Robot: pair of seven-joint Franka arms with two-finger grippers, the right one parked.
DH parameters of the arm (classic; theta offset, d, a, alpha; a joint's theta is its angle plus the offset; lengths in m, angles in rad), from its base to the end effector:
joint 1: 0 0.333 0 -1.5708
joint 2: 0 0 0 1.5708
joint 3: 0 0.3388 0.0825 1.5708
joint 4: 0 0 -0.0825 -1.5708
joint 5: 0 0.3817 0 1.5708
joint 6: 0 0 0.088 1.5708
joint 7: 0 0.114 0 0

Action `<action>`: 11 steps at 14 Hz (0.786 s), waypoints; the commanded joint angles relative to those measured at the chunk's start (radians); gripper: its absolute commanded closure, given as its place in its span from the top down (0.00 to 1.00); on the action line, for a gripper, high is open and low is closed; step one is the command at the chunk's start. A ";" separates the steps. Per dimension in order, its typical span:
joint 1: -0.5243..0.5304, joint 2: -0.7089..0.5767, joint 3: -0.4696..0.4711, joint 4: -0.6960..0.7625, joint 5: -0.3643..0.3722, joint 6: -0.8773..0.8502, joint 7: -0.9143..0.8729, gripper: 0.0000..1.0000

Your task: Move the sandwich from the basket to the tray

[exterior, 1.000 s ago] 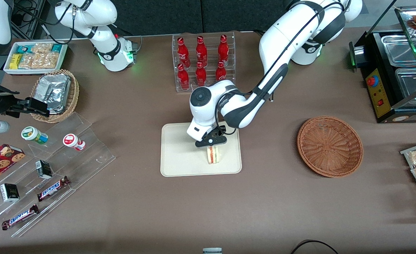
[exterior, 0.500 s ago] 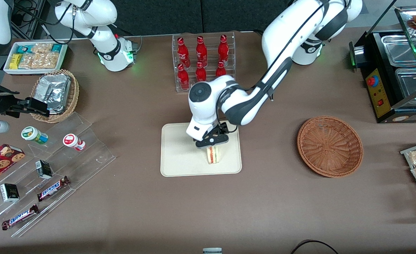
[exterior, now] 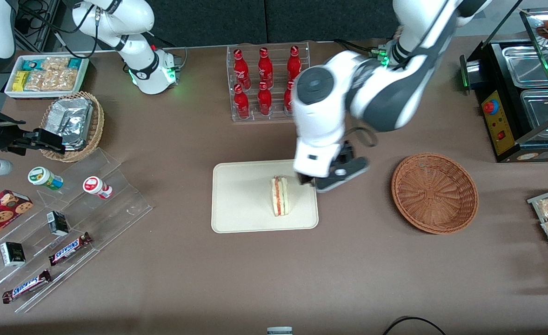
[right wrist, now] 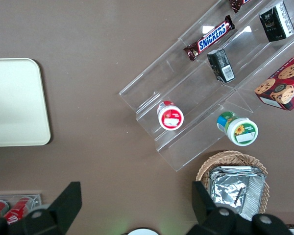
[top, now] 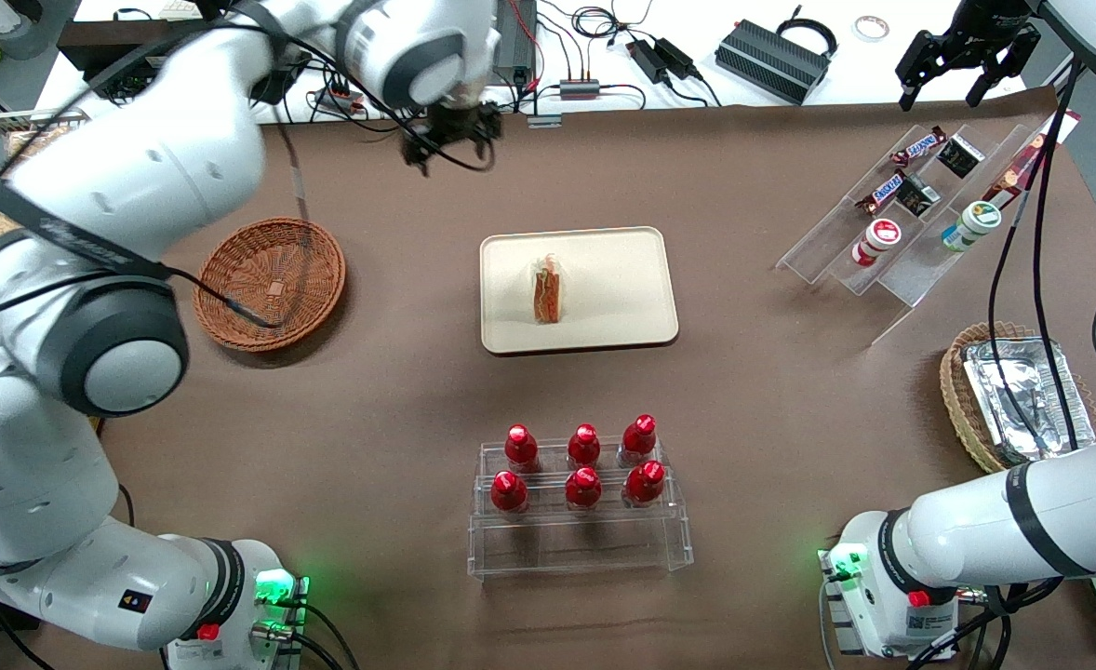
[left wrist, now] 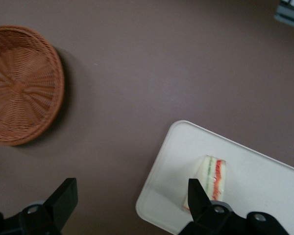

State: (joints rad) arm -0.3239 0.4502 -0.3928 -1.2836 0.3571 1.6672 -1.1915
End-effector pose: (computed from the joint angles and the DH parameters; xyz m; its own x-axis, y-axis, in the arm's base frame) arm 0.5775 -0.3792 0.5206 0.8853 0.4370 0.1590 0.4551 -0.8846 -0.1023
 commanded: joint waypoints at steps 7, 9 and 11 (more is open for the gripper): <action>0.282 -0.251 0.000 -0.036 -0.173 -0.210 0.317 0.99; 0.290 -0.297 0.038 -0.052 -0.184 -0.269 0.447 0.99; 0.258 -0.340 0.135 -0.075 -0.226 -0.293 0.551 0.99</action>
State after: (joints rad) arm -0.0439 0.1786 -0.3261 -1.2944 0.1739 1.3871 -0.7319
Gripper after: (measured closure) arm 0.004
